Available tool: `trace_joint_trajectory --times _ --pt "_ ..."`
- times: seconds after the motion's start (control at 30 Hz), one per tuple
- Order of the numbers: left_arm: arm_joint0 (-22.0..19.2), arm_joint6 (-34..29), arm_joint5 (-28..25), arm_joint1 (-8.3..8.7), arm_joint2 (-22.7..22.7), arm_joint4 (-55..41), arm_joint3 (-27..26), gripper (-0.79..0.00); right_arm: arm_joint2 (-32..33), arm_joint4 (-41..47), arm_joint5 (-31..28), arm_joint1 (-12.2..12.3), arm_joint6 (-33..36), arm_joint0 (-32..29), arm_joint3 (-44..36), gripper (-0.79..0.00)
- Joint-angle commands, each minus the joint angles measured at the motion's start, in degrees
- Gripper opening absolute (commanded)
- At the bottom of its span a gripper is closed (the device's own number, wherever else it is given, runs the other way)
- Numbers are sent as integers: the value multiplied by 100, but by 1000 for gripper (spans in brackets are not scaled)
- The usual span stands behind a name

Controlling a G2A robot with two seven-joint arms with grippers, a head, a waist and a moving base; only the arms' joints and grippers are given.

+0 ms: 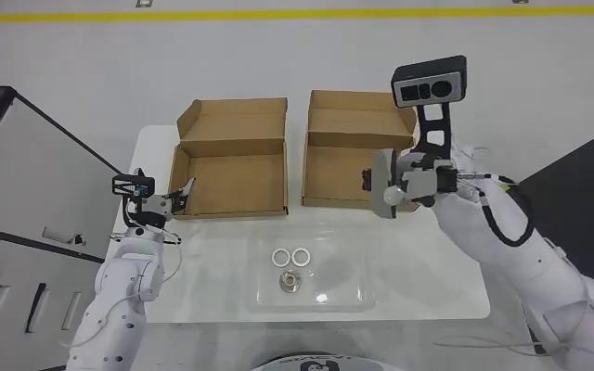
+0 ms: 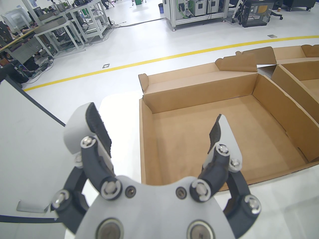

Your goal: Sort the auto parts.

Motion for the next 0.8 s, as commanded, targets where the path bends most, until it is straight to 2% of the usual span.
trace_joint_trajectory --times 0.0,0.3,0.57,0.77 --pt "0 0 0 0 0 0 0 0 1 -15 -2 0 -1 3 6 -785" --pt "0 0 0 0 0 0 0 0 12 5 55 -9 -92 -47 -70 -785" --pt "0 0 0 0 0 0 0 0 173 825 187 -172 185 -451 -309 -785" --pt "0 0 0 0 0 0 0 0 313 872 307 -305 304 -630 -306 -785"
